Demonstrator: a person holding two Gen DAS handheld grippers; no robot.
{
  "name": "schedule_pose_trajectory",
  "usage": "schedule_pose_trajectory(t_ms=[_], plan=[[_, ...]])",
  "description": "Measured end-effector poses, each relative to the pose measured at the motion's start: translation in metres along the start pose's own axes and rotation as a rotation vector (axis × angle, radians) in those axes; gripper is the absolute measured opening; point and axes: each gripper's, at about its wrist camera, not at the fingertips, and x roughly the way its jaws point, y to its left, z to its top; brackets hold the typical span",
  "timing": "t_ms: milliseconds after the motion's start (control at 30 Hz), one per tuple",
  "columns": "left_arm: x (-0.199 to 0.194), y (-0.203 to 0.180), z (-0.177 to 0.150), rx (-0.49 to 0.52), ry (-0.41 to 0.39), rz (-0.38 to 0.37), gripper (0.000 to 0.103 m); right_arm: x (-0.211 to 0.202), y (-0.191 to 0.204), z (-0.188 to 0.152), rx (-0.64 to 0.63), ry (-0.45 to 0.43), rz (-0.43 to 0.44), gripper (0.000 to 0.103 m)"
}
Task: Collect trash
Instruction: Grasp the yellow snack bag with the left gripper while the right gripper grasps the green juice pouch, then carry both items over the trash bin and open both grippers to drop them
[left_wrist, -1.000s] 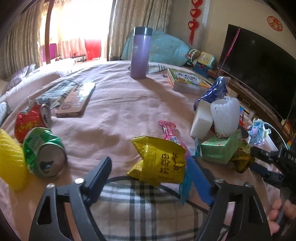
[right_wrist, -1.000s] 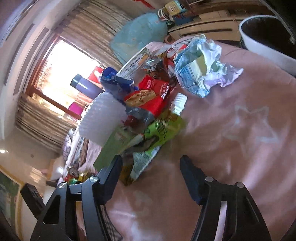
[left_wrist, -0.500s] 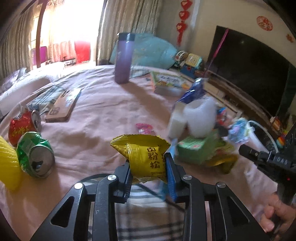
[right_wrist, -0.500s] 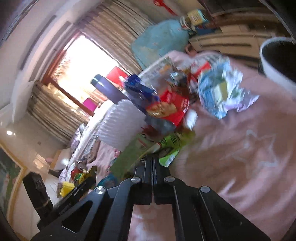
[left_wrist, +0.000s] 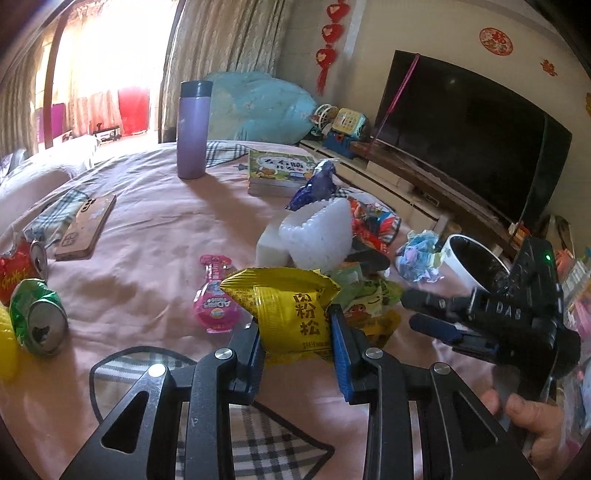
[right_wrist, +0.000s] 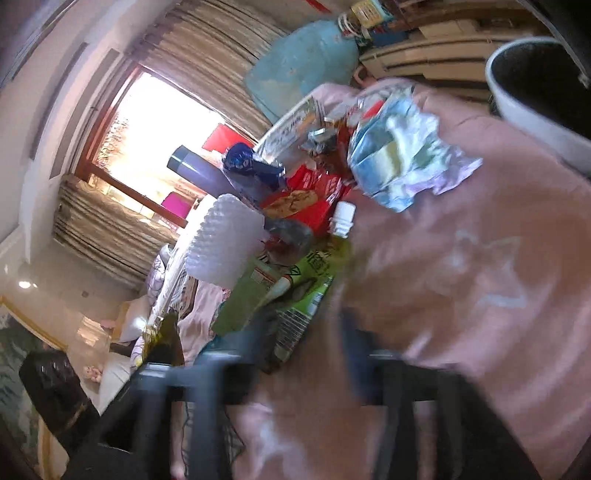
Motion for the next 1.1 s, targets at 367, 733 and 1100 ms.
schedule_pose_trajectory(t_ms=[367,733,1100], plan=[[0.005,-0.003,0.007,-0.008,0.006,-0.001,0.03,0.042,0.016,0.002,-0.049,0.094,-0.016,0.023],[0.018,-0.072,0.008,0.068,0.055,-0.162,0.03,-0.061,0.0,-0.012,-0.178,-0.073,-0.068,0.022],[0.064,-0.155,0.018,0.192,0.146,-0.286,0.03,-0.143,-0.065,0.004,-0.125,-0.229,-0.219,0.022]])
